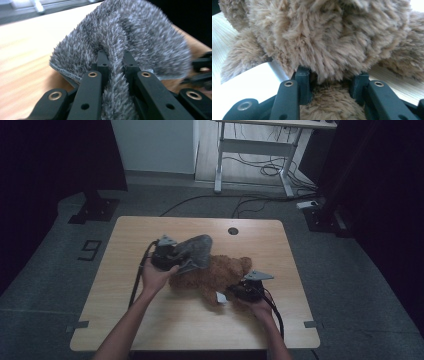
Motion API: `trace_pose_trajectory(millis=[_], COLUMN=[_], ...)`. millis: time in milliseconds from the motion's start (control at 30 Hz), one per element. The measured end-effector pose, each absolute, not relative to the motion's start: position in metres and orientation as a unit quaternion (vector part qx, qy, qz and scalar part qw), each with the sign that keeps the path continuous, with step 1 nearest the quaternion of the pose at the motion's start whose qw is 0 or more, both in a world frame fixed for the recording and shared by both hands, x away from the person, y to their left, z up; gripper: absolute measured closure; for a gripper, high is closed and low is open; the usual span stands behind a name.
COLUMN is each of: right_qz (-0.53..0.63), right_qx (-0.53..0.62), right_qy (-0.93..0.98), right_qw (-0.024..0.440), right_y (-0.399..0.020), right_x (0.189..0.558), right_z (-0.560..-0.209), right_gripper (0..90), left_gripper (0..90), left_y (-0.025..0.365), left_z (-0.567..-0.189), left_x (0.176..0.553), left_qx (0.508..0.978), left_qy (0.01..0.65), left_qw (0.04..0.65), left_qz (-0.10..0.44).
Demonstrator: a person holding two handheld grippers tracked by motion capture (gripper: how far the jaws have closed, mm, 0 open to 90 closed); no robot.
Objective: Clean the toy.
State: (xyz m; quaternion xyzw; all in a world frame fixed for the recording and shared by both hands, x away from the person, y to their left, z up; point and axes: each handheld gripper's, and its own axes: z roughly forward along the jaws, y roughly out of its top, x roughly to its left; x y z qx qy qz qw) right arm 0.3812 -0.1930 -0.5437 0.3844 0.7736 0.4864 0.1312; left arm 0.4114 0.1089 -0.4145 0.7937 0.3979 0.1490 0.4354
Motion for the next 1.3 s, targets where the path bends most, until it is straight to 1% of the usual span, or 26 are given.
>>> trace_pose_trajectory(millis=[133, 200, 267, 333, 367, 433, 533, 633, 967, 1167, 1300], right_qz=[0.485, 0.485, 0.487, 0.488, 0.488, 0.486, 0.486, 0.485, 0.481, 0.481, 0.481], right_qx=[0.383, 0.383, 0.383, 0.384, 0.384, 0.384, 0.383, 0.382, 0.380, 0.380, 0.381], right_qy=[0.775, 0.775, 0.774, 0.773, 0.772, 0.773, 0.774, 0.775, 0.778, 0.778, 0.777], right_qw=[0.132, 0.133, 0.134, 0.134, 0.133, 0.133, 0.133, 0.135, 0.137, 0.137, 0.137], right_y=[-0.193, -0.193, -0.193, -0.193, -0.193, -0.193, -0.193, -0.193, -0.192, -0.192, -0.192], right_x=[0.380, 0.380, 0.380, 0.380, 0.380, 0.380, 0.380, 0.379, 0.377, 0.377, 0.377], right_z=[-0.544, -0.544, -0.544, -0.545, -0.545, -0.545, -0.545, -0.545, -0.545, -0.545, -0.546], right_gripper=[60.3, 60.3, 60.3, 60.3, 60.3, 60.3, 60.3, 60.4, 60.4, 60.5, 60.5], left_gripper=[79.8, 79.8, 79.8, 79.8, 79.8, 79.9, 79.9, 79.9, 79.7, 79.6, 79.7], left_y=[0.057, 0.039, 0.028, 0.023, 0.025, 0.034, 0.049, 0.071, 0.127, 0.161, 0.185], left_z=[-0.408, -0.412, -0.421, -0.432, -0.436, -0.441, -0.439, -0.436, -0.434, -0.447, -0.473], left_x=[0.413, 0.418, 0.424, 0.430, 0.432, 0.434, 0.433, 0.436, 0.431, 0.424, 0.418], left_qx=[0.815, 0.820, 0.825, 0.832, 0.830, 0.822, 0.823, 0.815, 0.801, 0.790, 0.780], left_qy=[0.364, 0.362, 0.365, 0.371, 0.378, 0.390, 0.400, 0.418, 0.448, 0.472, 0.496], left_qw=[0.424, 0.421, 0.415, 0.393, 0.392, 0.401, 0.378, 0.380, 0.366, 0.358, 0.356], left_qz=[0.153, 0.140, 0.119, 0.121, 0.119, 0.109, 0.140, 0.132, 0.154, 0.159, 0.139])
